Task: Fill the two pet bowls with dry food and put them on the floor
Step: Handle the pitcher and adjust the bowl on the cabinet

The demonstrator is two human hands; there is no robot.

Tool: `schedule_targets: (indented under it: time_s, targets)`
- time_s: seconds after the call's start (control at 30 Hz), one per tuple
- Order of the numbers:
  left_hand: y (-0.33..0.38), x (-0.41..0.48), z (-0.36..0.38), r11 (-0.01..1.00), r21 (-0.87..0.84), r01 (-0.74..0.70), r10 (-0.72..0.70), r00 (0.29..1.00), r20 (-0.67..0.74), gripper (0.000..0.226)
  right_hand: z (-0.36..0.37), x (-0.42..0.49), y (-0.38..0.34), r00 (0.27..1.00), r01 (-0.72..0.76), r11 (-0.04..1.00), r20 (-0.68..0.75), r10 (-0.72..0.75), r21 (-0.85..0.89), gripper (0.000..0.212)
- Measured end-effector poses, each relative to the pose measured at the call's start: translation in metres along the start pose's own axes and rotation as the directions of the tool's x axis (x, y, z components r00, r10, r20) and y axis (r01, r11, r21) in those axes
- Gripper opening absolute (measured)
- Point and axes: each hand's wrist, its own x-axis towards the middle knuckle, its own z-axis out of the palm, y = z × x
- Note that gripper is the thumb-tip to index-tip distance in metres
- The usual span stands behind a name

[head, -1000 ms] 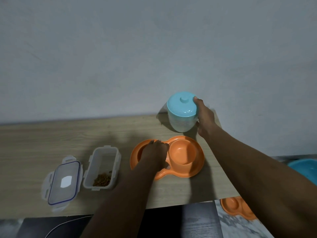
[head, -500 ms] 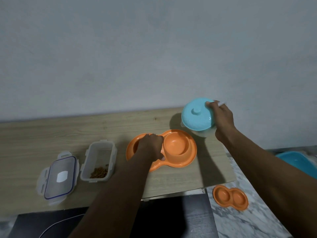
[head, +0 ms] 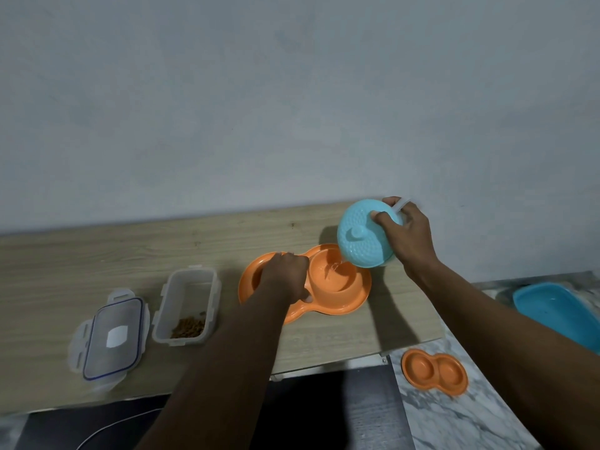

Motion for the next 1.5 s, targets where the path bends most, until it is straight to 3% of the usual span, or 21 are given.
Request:
schedule_targets:
  time_s: [0.93,1.33,1.5]
  targets:
    - [-0.001,-0.001,0.001,0.999,-0.04,-0.008,0.009,1.0,0.004,0.074,-0.015,0.002,-0.033,0.994,0.105,0.994,0.009,-0.106,0.024,0.037]
    - [0.0,0.0,0.002,0.998,-0.055,0.02,-0.019,1.0,0.011,0.075,-0.005,0.001,-0.007,0.999,-0.048,0.983,-0.001,0.049,0.177,0.017]
    - [-0.001,0.002,0.004,0.998,-0.057,0.021,-0.02,1.0,0.017,0.077,-0.007,0.01,-0.008,0.971,-0.222,0.909,-0.001,0.237,0.354,0.014]
